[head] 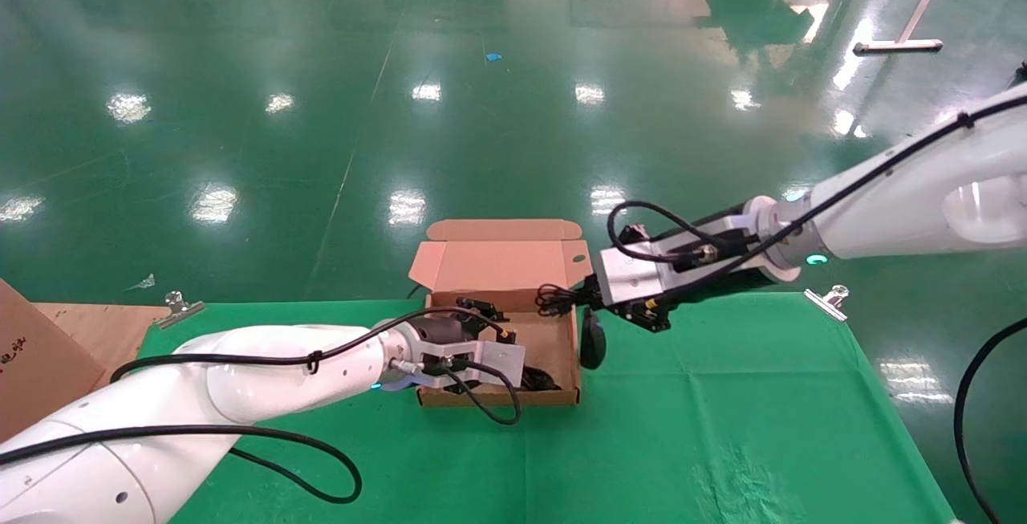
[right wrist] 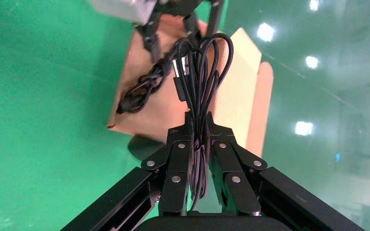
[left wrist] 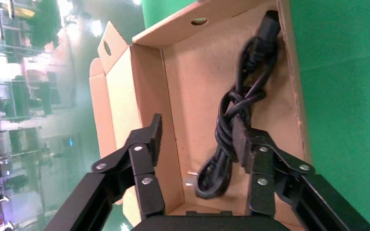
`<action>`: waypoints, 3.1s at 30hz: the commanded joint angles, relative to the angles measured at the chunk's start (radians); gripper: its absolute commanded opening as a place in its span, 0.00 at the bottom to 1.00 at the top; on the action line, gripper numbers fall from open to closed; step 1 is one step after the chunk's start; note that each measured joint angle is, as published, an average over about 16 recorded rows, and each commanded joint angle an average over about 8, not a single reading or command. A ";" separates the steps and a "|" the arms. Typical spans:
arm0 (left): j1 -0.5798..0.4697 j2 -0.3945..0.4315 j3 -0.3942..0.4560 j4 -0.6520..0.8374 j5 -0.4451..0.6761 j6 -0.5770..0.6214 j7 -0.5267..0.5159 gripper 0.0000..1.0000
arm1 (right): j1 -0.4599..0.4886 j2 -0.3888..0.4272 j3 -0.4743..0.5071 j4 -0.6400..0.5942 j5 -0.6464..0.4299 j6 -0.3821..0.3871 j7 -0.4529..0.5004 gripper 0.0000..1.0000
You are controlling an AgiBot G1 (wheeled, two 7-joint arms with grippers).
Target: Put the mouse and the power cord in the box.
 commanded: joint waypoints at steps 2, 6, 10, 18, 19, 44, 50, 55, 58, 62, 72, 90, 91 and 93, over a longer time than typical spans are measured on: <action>-0.003 0.000 0.017 0.004 -0.021 -0.021 -0.011 1.00 | 0.009 -0.012 0.000 0.005 0.001 -0.002 0.003 0.00; -0.007 -0.009 0.013 0.020 -0.066 -0.047 -0.012 1.00 | 0.011 -0.026 -0.005 0.048 0.004 -0.003 0.026 0.00; -0.020 -0.045 -0.018 0.033 -0.130 -0.021 0.020 1.00 | -0.006 -0.035 -0.024 0.121 0.006 0.010 0.066 0.00; -0.026 -0.219 -0.127 -0.024 -0.281 0.091 0.146 1.00 | -0.084 -0.042 -0.113 0.295 0.032 0.091 0.183 0.00; -0.022 -0.244 -0.141 -0.034 -0.301 0.106 0.159 1.00 | -0.097 -0.042 -0.129 0.316 0.036 0.111 0.197 0.00; 0.053 -0.415 -0.259 -0.088 -0.464 0.188 0.277 1.00 | -0.270 -0.043 -0.375 0.498 0.126 0.500 0.325 1.00; 0.051 -0.411 -0.257 -0.090 -0.457 0.189 0.274 1.00 | -0.267 -0.040 -0.362 0.496 0.124 0.486 0.324 1.00; 0.067 -0.425 -0.284 -0.118 -0.470 0.222 0.242 1.00 | -0.291 -0.009 -0.331 0.525 0.157 0.457 0.348 1.00; 0.085 -0.441 -0.315 -0.150 -0.487 0.260 0.206 1.00 | -0.319 0.025 -0.297 0.558 0.196 0.424 0.377 1.00; 0.113 -0.464 -0.361 -0.196 -0.510 0.314 0.153 1.00 | -0.360 0.076 -0.246 0.607 0.253 0.377 0.420 1.00; 0.181 -0.523 -0.477 -0.314 -0.571 0.453 0.019 1.00 | -0.463 0.205 -0.119 0.732 0.397 0.257 0.527 1.00; 0.302 -0.626 -0.680 -0.520 -0.676 0.696 -0.216 1.00 | -0.644 0.432 0.105 0.950 0.650 0.046 0.716 1.00; 0.309 -0.632 -0.691 -0.531 -0.682 0.710 -0.229 1.00 | -0.654 0.444 0.117 0.962 0.664 0.035 0.726 1.00; 0.323 -0.644 -0.714 -0.555 -0.694 0.738 -0.256 1.00 | -0.674 0.470 0.143 0.986 0.693 0.011 0.748 1.00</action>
